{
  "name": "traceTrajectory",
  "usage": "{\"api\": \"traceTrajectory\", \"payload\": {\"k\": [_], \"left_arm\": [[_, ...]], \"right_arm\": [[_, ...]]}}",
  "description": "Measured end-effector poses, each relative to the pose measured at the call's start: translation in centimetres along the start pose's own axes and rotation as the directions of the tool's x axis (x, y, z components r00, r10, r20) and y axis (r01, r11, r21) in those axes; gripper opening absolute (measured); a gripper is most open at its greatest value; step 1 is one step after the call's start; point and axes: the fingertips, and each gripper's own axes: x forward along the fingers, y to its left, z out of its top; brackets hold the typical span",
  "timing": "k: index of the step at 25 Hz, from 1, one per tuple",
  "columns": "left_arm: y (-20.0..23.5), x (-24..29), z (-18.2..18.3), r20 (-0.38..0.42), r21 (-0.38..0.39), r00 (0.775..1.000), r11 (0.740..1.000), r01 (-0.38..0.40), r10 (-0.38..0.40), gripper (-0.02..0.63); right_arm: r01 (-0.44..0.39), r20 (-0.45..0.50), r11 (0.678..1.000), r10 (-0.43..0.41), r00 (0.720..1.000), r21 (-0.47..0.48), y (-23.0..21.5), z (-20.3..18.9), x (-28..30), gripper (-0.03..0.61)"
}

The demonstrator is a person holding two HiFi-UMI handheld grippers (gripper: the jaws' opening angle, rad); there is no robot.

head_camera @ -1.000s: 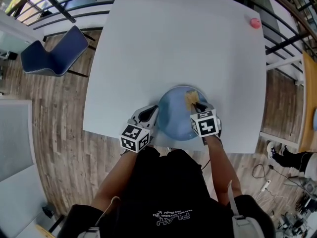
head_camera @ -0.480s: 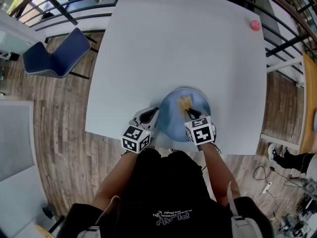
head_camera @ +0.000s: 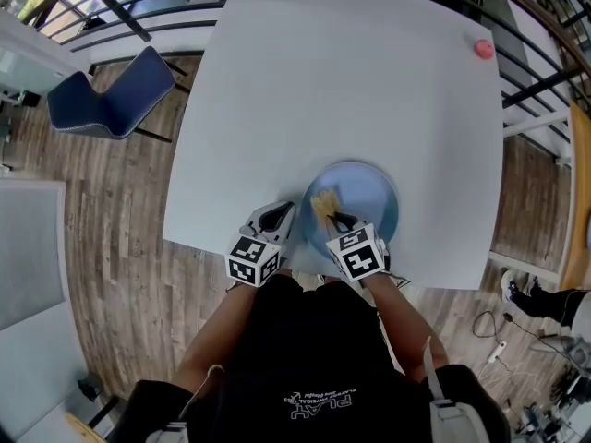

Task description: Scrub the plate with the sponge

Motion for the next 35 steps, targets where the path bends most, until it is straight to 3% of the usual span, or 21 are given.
{"api": "traceTrajectory", "payload": {"k": [6, 10, 26, 35], "left_arm": [[-0.1, -0.6, 0.3, 0.003, 0.011, 1.000, 1.000, 0.012, -0.012, 0.012], [-0.4, -0.3, 0.8, 0.005, 0.032, 1.000, 0.999, 0.031, -0.031, 0.012], [-3.3, 1.3, 0.9, -0.045, 0.132, 0.994, 0.986, 0.105, -0.100, 0.012], [-4.2, 1.8, 0.7, -0.057, 0.139, 0.993, 0.984, 0.109, -0.102, 0.012]], "right_arm": [[0.012, -0.017, 0.999, -0.012, 1.000, -0.042, 1.3, -0.9, -0.1, 0.044], [0.033, -0.022, 0.999, -0.034, 0.999, -0.019, 0.6, -1.7, -0.4, 0.044], [0.215, -0.032, 0.969, -0.213, 0.977, 0.121, -7.8, -4.4, -3.5, 0.044], [0.250, -0.024, 0.962, -0.249, 0.968, 0.112, -10.3, -4.9, -4.3, 0.044]]}}
